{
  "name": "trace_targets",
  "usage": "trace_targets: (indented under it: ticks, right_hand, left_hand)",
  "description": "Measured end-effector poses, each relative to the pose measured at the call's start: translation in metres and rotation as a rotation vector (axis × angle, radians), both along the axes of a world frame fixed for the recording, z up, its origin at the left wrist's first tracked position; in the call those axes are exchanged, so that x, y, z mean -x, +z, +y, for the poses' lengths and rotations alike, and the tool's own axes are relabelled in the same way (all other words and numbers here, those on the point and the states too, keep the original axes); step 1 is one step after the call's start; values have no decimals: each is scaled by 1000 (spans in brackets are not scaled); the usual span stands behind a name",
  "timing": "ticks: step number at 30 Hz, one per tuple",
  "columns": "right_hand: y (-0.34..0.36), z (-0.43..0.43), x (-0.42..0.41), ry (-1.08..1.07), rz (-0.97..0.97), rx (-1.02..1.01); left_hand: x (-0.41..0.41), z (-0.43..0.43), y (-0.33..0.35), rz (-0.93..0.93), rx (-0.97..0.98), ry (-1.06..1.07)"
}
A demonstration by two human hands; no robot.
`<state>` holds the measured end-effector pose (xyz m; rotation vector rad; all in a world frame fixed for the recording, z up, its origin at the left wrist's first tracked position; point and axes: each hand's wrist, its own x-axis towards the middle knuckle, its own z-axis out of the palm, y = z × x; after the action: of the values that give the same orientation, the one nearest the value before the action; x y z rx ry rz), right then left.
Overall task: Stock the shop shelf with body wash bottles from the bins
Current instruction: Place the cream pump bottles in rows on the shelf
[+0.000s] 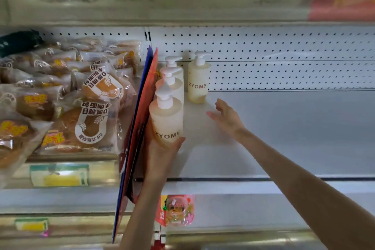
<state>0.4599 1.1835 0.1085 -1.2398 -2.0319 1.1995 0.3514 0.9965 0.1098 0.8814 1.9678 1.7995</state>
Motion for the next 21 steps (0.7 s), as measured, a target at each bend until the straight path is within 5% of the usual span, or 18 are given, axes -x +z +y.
trace_targets:
  ticks: [9, 15, 21]
  right_hand:
    - [-9, -118, -152, 115, 265, 67]
    - [-70, -175, -261, -1, 194, 103]
    - [-199, -224, -367, -286, 21, 407]
  left_hand:
    - [-77, -44, -31, 273, -60, 205]
    - [-193, -75, -75, 127, -74, 13]
    - [-276, -111, -165, 10, 188, -262]
